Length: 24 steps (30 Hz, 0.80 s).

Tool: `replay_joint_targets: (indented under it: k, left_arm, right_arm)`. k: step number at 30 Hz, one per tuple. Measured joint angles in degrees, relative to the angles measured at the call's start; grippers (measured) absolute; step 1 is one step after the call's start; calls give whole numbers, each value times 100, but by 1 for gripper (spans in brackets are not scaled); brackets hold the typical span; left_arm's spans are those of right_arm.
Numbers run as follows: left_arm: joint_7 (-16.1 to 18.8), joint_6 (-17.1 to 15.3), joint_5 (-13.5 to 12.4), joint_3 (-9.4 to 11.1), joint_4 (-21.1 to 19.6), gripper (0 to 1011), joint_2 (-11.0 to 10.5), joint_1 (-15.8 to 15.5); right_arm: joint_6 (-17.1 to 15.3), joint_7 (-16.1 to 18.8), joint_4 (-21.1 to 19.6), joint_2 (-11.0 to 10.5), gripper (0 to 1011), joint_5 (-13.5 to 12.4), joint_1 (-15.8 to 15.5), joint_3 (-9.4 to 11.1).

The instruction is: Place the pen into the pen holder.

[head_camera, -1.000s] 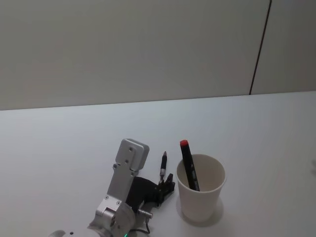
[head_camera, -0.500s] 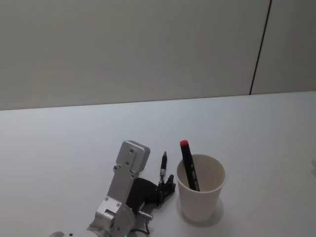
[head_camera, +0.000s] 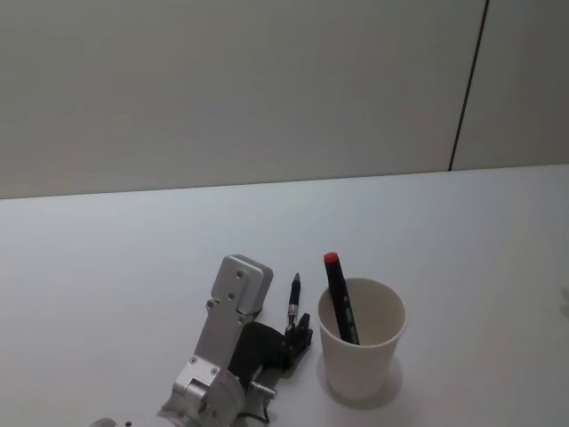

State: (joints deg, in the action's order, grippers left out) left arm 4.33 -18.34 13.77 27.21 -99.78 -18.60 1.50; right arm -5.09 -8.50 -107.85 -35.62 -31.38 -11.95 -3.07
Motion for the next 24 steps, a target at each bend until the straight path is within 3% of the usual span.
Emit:
replay_joint_targets:
  k: [16, 24]
  left_arm:
    - [-9, -2, -28, -9, 2, 253, -2, 7]
    - [-9, -3, -33, -9, 2, 151, -2, 9]
  right_arm:
    - [0, 0, 0, 0, 1001, 0, 0, 0]
    - [0, 0, 0, 0, 1001, 0, 0, 0]
